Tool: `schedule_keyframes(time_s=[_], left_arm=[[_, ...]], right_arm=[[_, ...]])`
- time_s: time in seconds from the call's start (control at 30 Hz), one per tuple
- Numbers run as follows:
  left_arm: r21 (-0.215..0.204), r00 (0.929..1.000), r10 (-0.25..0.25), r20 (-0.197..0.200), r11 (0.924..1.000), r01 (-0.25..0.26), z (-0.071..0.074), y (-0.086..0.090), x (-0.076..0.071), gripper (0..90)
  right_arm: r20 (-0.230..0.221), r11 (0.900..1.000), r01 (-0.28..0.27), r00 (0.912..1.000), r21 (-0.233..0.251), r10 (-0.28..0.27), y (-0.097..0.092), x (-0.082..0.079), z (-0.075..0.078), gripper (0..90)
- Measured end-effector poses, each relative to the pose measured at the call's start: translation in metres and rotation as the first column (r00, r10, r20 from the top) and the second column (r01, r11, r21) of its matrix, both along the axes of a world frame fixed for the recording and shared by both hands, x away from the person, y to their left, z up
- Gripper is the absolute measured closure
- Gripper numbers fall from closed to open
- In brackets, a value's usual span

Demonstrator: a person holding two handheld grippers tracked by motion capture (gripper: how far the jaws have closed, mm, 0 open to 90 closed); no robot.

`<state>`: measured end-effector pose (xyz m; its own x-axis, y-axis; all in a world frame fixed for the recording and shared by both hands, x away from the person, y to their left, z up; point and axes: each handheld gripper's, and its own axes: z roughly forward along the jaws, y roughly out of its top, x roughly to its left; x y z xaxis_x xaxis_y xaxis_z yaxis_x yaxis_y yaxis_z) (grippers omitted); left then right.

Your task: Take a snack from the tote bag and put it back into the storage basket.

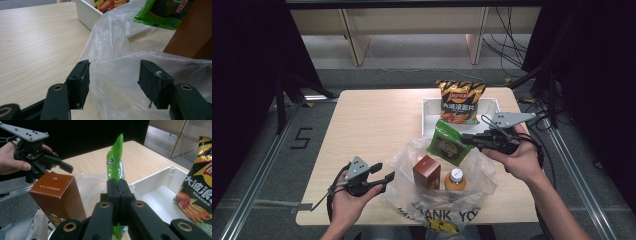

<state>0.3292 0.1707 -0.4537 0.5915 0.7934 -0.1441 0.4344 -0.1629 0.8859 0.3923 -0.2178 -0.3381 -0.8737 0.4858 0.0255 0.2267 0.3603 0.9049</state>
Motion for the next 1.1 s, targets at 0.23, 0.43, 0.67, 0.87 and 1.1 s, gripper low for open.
schedule_keyframes(time_s=[0.23,0.43,0.67,0.87,1.1], left_arm=[[0.006,1.0000,-0.002,0.002,1.0000,0.002,-0.001,0.000,0.000,41.5],[-0.012,1.0000,0.004,0.001,0.9999,-0.004,-0.001,0.000,0.000,41.5],[0.002,1.0000,-0.003,0.003,1.0000,0.003,-0.002,-0.001,0.000,41.5],[0.005,0.9999,-0.009,0.006,0.9999,0.009,-0.002,-0.001,0.000,41.5],[0.003,1.0000,-0.009,0.004,1.0000,0.009,-0.002,-0.002,0.000,41.5]], right_arm=[[-0.002,1.0000,-0.004,1.0000,-0.006,0.004,-0.004,0.000,0.005,90.0],[-0.030,1.0000,0.001,0.9996,0.004,-0.001,-0.005,-0.002,0.006,90.0],[0.007,0.9999,-0.003,1.0000,0.013,0.003,-0.005,-0.001,0.013,90.0],[0.035,0.9988,0.021,0.9991,0.044,-0.023,-0.004,-0.002,0.017,90.0],[0.043,0.9994,0.020,0.9988,0.027,-0.022,-0.009,0.000,0.024,90.0]])
